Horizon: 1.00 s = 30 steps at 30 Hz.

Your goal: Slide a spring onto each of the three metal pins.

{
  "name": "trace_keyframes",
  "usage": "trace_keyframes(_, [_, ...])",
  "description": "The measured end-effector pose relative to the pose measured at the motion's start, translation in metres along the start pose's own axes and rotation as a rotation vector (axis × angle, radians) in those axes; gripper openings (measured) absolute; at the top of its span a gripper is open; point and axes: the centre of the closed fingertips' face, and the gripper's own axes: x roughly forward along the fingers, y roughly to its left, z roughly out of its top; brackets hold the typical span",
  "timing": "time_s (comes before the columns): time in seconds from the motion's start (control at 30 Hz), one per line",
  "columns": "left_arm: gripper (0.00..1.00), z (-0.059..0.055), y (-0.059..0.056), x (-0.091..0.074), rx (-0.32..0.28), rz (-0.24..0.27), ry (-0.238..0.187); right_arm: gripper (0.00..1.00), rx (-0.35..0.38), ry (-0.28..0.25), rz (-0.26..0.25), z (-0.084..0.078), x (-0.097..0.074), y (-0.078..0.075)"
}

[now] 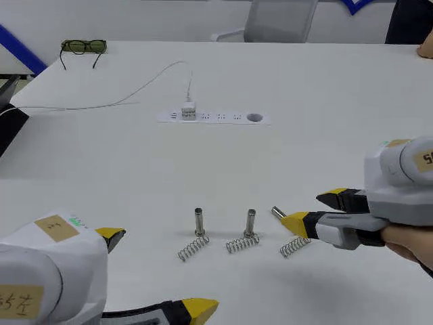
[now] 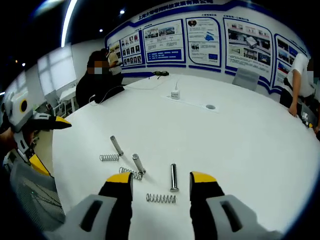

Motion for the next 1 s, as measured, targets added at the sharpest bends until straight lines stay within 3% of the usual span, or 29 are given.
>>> trace_keyframes(0.57, [0.89, -0.002, 0.0, 0.005, -0.005, -0.015, -0.003, 0.33, -0.008, 0.078, 0.028, -0.006, 0.045, -0.005])
trace_keyframes(0.83, [0.88, -0.004, -0.001, 0.009, 0.001, -0.025, -0.005, 0.3, -0.01, 0.117, -0.002, -0.021, 0.067, -0.015])
trace_keyframes(1.0, [0.88, -0.006, -0.001, 0.01, 0.005, -0.028, -0.004, 0.25, 0.001, 0.108, -0.01, -0.024, 0.076, -0.016])
